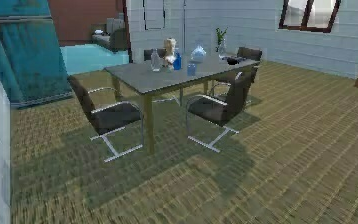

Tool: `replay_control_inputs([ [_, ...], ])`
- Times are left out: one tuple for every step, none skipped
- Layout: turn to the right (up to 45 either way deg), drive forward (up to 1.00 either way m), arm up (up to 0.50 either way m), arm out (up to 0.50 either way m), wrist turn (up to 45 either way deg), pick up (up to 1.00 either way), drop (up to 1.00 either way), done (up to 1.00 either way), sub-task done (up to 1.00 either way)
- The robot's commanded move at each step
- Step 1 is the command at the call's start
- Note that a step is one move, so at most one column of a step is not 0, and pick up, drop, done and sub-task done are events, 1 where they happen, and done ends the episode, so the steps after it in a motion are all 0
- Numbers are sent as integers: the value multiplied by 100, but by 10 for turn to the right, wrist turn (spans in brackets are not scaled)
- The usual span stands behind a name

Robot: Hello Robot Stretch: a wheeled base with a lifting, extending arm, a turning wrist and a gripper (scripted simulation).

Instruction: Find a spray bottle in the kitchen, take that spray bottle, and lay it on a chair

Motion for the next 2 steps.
replay_control_inputs([
  [0, 100, 0, 0, 0, 0, 0, 0, 0],
  [-60, 0, 0, 0, 0, 0, 0, 0, 0],
])
